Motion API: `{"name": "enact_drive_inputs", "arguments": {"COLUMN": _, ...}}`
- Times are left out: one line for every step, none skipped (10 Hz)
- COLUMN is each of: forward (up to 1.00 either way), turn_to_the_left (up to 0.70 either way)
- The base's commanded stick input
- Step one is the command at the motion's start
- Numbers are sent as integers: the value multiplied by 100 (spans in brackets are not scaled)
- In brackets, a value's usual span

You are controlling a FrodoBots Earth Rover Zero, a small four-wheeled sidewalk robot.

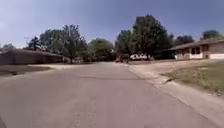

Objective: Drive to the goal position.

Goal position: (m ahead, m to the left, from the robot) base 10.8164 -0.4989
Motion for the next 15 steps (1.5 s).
{"name": "enact_drive_inputs", "arguments": {"forward": 70, "turn_to_the_left": 0}}
{"name": "enact_drive_inputs", "arguments": {"forward": 70, "turn_to_the_left": 0}}
{"name": "enact_drive_inputs", "arguments": {"forward": 70, "turn_to_the_left": 0}}
{"name": "enact_drive_inputs", "arguments": {"forward": 70, "turn_to_the_left": 0}}
{"name": "enact_drive_inputs", "arguments": {"forward": 70, "turn_to_the_left": 0}}
{"name": "enact_drive_inputs", "arguments": {"forward": 70, "turn_to_the_left": -6}}
{"name": "enact_drive_inputs", "arguments": {"forward": 70, "turn_to_the_left": -27}}
{"name": "enact_drive_inputs", "arguments": {"forward": 70, "turn_to_the_left": -11}}
{"name": "enact_drive_inputs", "arguments": {"forward": 70, "turn_to_the_left": 0}}
{"name": "enact_drive_inputs", "arguments": {"forward": 70, "turn_to_the_left": 0}}
{"name": "enact_drive_inputs", "arguments": {"forward": 70, "turn_to_the_left": 0}}
{"name": "enact_drive_inputs", "arguments": {"forward": 70, "turn_to_the_left": 0}}
{"name": "enact_drive_inputs", "arguments": {"forward": 70, "turn_to_the_left": 0}}
{"name": "enact_drive_inputs", "arguments": {"forward": 70, "turn_to_the_left": 0}}
{"name": "enact_drive_inputs", "arguments": {"forward": 70, "turn_to_the_left": 0}}
